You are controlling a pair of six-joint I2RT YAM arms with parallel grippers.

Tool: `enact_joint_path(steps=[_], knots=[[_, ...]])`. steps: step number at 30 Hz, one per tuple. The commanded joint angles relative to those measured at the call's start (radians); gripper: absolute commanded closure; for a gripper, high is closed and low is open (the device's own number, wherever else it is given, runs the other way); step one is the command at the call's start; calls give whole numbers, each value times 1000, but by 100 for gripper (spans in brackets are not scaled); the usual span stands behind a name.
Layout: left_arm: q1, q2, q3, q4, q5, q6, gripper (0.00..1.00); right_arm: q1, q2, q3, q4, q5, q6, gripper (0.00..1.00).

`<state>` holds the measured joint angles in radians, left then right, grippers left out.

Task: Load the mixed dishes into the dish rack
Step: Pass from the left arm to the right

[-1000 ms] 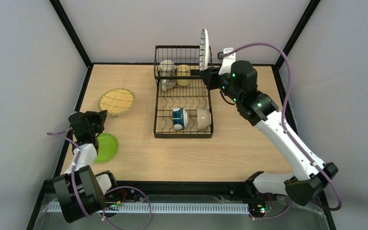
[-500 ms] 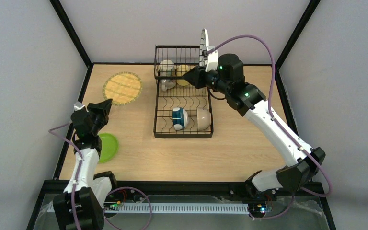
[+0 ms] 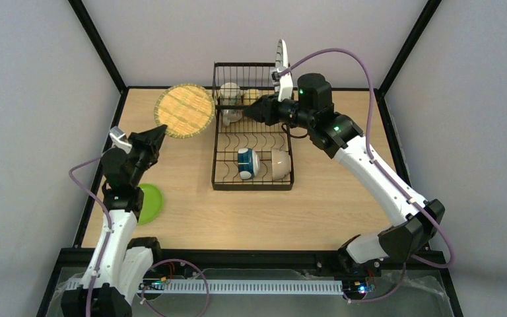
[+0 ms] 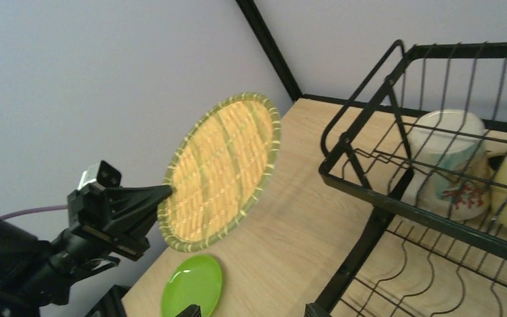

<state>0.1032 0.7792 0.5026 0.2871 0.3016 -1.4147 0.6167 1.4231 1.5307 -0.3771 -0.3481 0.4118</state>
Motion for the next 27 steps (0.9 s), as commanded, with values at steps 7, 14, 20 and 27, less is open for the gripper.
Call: enact_joint_path(steps=[7, 14, 20, 27], knots=[[-94, -60, 82, -31, 3, 6, 98, 6, 19, -31, 76, -146, 56, 6], [-172, -71, 113, -51, 26, 12, 98, 6, 22, -75, 130, -174, 94, 6], [-216, -56, 122, -29, 39, 5, 98, 6, 30, -82, 158, -186, 116, 6], [-261, -14, 152, -15, 47, 14, 98, 6, 45, -78, 191, -199, 141, 6]])
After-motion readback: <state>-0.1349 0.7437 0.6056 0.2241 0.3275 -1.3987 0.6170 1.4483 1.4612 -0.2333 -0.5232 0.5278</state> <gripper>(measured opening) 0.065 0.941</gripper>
